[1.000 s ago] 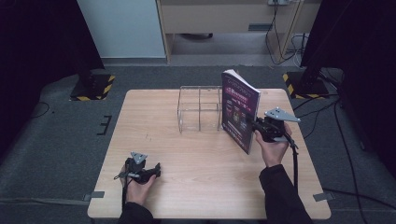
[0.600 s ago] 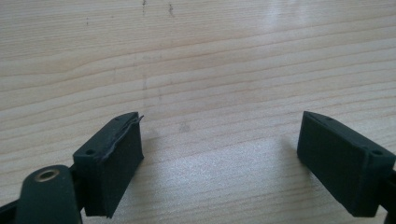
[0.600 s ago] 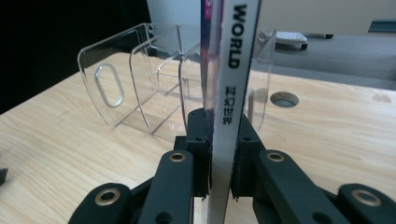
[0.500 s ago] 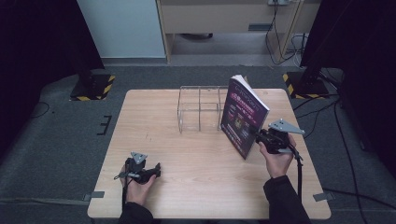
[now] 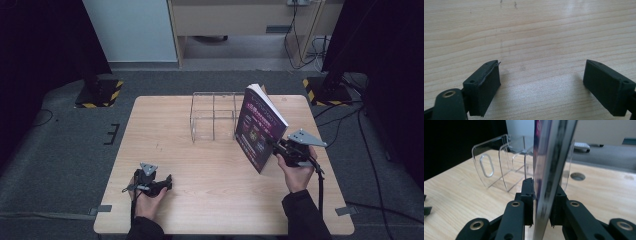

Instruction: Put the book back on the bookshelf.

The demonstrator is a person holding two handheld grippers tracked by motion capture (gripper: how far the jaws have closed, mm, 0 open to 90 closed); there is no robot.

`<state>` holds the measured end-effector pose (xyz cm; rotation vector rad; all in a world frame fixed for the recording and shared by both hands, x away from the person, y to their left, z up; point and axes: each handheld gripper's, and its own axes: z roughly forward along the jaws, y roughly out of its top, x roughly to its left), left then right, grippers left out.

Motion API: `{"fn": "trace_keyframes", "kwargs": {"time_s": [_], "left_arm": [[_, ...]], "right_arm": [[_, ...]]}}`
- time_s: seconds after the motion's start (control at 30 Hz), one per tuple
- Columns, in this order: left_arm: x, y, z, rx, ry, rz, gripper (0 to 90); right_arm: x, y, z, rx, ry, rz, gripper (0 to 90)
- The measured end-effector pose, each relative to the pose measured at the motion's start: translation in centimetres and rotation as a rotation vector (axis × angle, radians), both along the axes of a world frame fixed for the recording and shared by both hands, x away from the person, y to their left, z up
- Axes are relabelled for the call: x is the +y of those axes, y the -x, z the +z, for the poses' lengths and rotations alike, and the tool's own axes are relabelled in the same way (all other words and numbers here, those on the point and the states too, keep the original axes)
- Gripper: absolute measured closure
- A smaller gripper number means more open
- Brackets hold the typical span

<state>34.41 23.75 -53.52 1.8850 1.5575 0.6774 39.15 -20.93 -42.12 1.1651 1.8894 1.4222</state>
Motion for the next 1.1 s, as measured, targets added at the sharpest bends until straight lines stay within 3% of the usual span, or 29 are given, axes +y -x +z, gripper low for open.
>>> {"fn": "trace_keyframes", "kwargs": {"time_s": [0.23, 0.67, 0.87, 1.1], "left_arm": [[0.0, 0.0, 0.0, 0.000, 0.000, 0.000, 13.1], [0.0, 0.0, 0.0, 0.001, 0.000, 0.000, 12.9], [0.0, 0.0, 0.0, 0.001, 0.000, 0.000, 12.9], [0.0, 0.0, 0.0, 0.000, 0.001, 0.000, 12.9]], "right_arm": [[0.3, -1.5, 2.0, -0.015, 0.003, -0.026, 71.7], [0.2, -2.3, 2.1, 0.019, -0.036, -0.048, 82.4], [1.3, -2.0, 2.5, -0.033, -0.013, -0.056, 82.8], [2.4, -3.1, 3.0, -0.062, -0.010, -0.067, 82.8]]}}
